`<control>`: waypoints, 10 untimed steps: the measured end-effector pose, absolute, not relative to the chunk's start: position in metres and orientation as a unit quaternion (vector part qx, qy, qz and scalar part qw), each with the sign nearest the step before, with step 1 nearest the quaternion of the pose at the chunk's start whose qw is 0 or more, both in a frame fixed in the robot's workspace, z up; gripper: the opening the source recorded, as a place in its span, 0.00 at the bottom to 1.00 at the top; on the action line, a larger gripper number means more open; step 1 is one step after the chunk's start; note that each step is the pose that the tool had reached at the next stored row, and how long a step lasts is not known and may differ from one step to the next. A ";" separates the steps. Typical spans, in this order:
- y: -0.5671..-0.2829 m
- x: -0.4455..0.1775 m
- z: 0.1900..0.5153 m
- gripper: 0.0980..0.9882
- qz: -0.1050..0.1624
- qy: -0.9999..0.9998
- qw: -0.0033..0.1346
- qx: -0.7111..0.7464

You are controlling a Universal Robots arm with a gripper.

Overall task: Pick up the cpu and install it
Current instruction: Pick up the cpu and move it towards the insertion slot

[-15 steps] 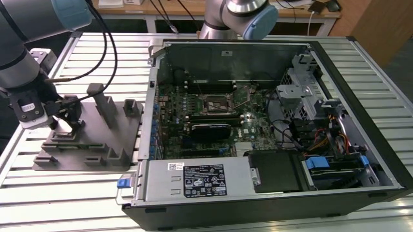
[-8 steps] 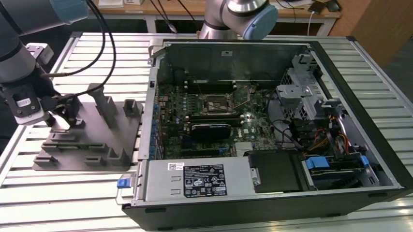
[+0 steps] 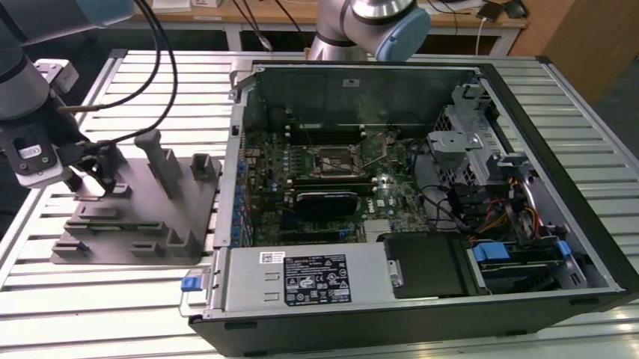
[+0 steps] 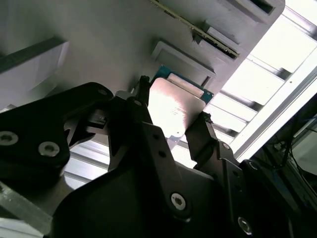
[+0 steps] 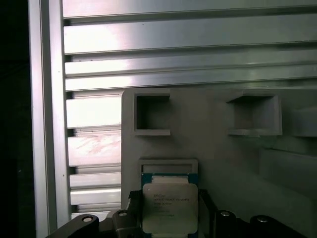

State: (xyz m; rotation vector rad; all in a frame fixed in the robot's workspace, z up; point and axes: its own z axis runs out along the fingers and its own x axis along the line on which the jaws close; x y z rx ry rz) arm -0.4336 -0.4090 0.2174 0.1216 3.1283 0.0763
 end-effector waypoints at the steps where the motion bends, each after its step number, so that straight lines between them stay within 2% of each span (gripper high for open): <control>1: -0.409 -0.434 0.219 0.50 0.024 0.999 0.005 0.039; 10: -0.409 -0.434 0.235 0.50 0.024 0.999 0.006 0.039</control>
